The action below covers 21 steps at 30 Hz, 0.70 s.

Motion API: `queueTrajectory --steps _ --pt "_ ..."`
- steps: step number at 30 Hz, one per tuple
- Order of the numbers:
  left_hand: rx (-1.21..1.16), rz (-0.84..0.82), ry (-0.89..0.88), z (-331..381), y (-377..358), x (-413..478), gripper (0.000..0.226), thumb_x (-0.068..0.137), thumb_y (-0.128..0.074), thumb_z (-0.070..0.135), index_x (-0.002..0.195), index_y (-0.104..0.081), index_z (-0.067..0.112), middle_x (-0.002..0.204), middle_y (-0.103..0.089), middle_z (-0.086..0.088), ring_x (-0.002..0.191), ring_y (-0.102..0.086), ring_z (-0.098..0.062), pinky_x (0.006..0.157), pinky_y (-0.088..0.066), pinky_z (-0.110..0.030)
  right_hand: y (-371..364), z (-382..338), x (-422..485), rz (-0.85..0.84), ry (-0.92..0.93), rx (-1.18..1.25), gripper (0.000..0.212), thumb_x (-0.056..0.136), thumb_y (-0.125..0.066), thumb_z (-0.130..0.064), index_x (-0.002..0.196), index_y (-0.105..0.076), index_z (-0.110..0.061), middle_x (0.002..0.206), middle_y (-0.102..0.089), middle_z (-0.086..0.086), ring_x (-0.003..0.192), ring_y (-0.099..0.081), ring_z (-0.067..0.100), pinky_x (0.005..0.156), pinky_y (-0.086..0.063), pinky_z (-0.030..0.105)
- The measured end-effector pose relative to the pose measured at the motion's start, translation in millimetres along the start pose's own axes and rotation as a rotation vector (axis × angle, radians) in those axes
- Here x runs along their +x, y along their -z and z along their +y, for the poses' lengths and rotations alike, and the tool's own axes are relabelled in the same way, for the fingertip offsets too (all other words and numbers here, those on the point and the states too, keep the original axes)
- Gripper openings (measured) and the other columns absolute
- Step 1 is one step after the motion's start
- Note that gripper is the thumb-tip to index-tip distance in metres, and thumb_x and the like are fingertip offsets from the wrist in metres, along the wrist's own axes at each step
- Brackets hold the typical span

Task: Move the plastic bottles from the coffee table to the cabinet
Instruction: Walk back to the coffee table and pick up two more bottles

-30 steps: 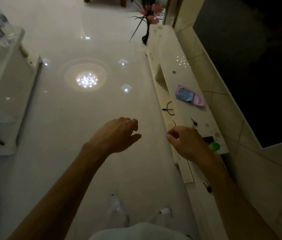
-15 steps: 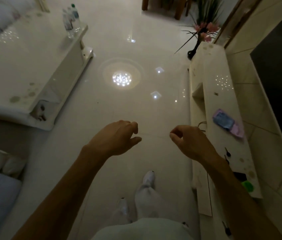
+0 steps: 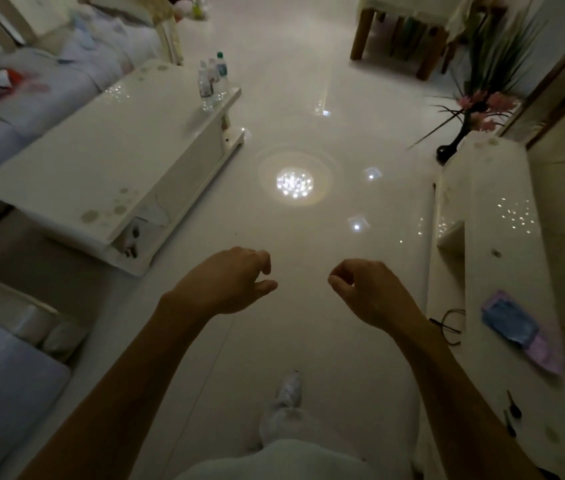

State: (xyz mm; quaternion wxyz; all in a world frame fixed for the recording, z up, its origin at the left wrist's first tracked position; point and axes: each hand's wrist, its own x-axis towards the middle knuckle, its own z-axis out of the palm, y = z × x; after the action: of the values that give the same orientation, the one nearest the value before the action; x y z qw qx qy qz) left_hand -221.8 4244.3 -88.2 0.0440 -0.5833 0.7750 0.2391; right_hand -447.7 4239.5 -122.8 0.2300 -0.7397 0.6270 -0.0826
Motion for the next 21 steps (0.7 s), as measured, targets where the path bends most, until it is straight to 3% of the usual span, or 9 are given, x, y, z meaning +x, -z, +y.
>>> queueTrajectory --steps 11,21 --pt "-0.008 0.032 0.027 30 59 100 0.038 0.092 -0.053 0.041 0.123 -0.053 0.018 0.120 -0.060 -0.004 0.099 -0.058 -0.014 0.090 -0.050 -0.031 64 50 100 0.068 0.076 0.033 0.021 0.092 -0.056 -0.033 0.097 -0.071 -0.019 0.095 -0.071 -0.001 0.083 -0.064 0.015 0.078 -0.055 0.038" --pt "-0.019 -0.008 -0.033 50 79 167 0.038 0.092 -0.053 0.037 0.123 -0.053 0.015 0.119 -0.061 -0.007 0.101 -0.060 -0.017 0.091 -0.051 -0.035 79 82 138 0.070 0.015 0.087 0.025 0.093 -0.056 -0.034 0.102 -0.070 -0.016 0.097 -0.072 0.001 0.081 -0.064 0.015 0.078 -0.055 0.036"
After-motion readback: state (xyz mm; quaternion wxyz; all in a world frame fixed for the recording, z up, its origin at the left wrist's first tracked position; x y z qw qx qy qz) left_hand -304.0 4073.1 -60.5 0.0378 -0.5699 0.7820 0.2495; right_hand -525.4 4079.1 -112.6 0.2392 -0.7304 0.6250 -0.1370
